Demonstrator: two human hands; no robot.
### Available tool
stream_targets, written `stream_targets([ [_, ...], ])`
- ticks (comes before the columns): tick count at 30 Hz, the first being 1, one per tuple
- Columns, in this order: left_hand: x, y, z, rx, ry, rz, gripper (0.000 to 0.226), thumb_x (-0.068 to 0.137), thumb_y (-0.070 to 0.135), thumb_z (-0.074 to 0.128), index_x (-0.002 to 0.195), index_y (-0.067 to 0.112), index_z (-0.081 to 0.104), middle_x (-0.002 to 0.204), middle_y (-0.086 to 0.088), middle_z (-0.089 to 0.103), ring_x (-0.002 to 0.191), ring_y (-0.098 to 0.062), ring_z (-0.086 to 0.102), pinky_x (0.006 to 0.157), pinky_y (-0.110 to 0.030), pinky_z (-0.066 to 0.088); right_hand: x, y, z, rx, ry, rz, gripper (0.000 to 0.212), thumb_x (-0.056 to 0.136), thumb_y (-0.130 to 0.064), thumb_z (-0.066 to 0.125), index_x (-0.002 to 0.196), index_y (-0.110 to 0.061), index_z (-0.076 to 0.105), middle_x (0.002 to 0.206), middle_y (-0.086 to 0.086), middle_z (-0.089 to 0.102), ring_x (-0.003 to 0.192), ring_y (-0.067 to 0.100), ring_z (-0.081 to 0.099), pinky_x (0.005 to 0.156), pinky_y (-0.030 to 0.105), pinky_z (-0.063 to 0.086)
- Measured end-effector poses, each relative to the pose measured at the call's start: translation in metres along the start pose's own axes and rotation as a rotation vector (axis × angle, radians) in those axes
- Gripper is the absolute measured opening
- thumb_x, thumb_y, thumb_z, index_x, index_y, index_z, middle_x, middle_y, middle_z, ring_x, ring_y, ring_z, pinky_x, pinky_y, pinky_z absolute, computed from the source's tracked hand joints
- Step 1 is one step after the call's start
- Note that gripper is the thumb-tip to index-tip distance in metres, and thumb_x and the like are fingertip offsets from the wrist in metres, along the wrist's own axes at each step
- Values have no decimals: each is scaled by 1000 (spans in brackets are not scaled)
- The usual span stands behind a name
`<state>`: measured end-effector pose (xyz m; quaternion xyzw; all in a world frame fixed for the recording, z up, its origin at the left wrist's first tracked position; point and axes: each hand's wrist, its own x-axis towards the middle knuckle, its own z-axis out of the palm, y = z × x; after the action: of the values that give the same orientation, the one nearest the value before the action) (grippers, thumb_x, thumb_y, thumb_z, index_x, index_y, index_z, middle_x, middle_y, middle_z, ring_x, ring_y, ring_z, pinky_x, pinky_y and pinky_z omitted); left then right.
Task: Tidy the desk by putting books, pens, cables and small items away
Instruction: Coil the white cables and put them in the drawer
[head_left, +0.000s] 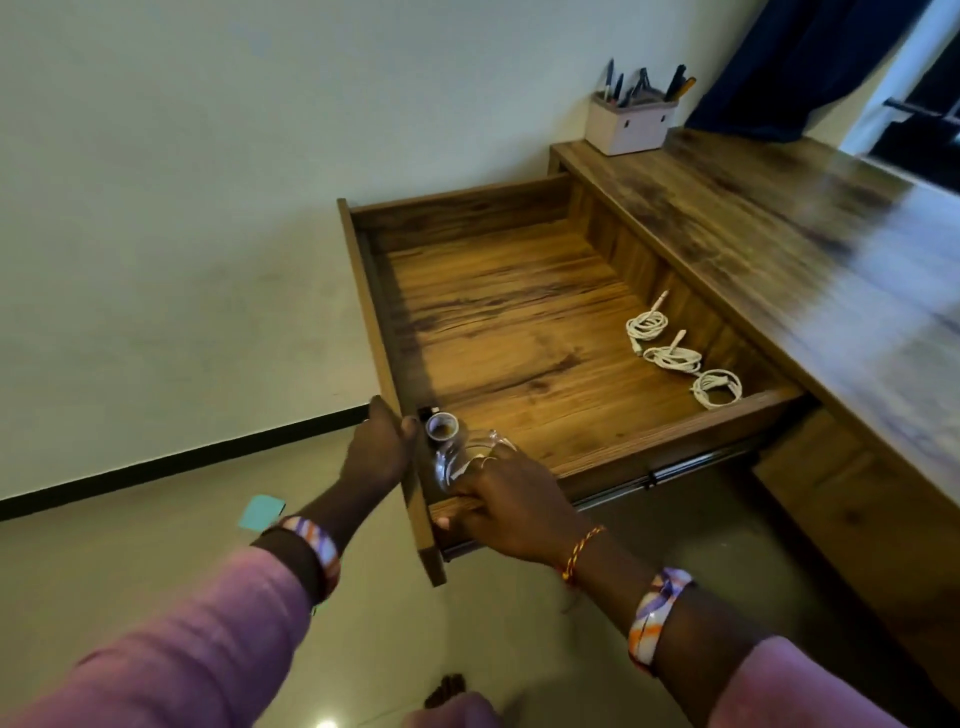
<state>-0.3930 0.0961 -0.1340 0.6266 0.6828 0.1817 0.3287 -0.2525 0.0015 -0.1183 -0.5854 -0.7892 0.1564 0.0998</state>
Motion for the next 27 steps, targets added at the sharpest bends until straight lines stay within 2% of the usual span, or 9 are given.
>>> stream_targets([
  [3,-1,-4,4,22,28,48,45,96,23,42,131,-3,33,110,-26,60,98,-42,58,72,-38,43,1,0,7,17,36,75,29,83,-46,58,105,-30,68,108,0,66,112,21,48,97,35,34],
  [7,-1,-14,4,0,62,129,34,96,23,43,121,0,39,110,-24,59,96,-40,60,68,-36,44,1,-3,12,56,31,142,29,81,-49,58,103,-33,68,105,-5,67,111,17,46,95,34,35],
  [10,3,-17,6,68,150,274,52,92,16,50,137,2,29,145,-26,32,114,-41,54,76,-42,52,-1,-7,13,86,30,196,53,75,-67,38,102,-32,68,106,-7,65,113,14,43,96,33,30],
  [12,7,-18,5,115,156,349,61,90,13,53,143,4,23,153,-25,11,120,-43,49,83,-47,54,-2,-15,17,90,60,247,71,71,-78,23,96,-29,69,103,-6,65,112,14,42,88,33,27],
  [15,15,-19,8,184,148,559,69,84,8,62,143,11,25,152,-24,17,127,-43,42,94,-53,47,-1,-24,22,99,157,306,84,70,-85,11,90,-27,69,98,-5,64,107,12,42,80,30,22],
  [17,18,-16,10,207,99,627,66,80,4,64,139,12,36,153,-20,21,134,-39,34,109,-56,29,0,-27,24,99,181,345,81,64,-88,21,87,-27,69,93,-10,63,99,4,35,79,30,21],
  [19,19,-12,12,227,61,670,58,79,2,63,133,14,46,153,-16,24,136,-35,33,112,-56,12,-1,-31,25,134,199,392,69,59,-86,37,86,-29,66,86,-19,57,95,0,32,79,29,20],
  [23,24,-2,20,173,26,764,48,78,-2,63,123,13,57,148,-17,35,131,-37,40,107,-58,20,-4,-27,26,125,255,440,61,53,-80,52,82,-28,64,82,-23,52,95,-3,31,78,29,18],
  [27,26,18,36,146,7,772,46,79,-2,61,122,14,59,147,-15,38,132,-34,40,107,-50,16,-2,-8,21,106,269,502,56,49,-73,50,80,-28,63,77,-21,53,91,-2,35,73,31,13],
])
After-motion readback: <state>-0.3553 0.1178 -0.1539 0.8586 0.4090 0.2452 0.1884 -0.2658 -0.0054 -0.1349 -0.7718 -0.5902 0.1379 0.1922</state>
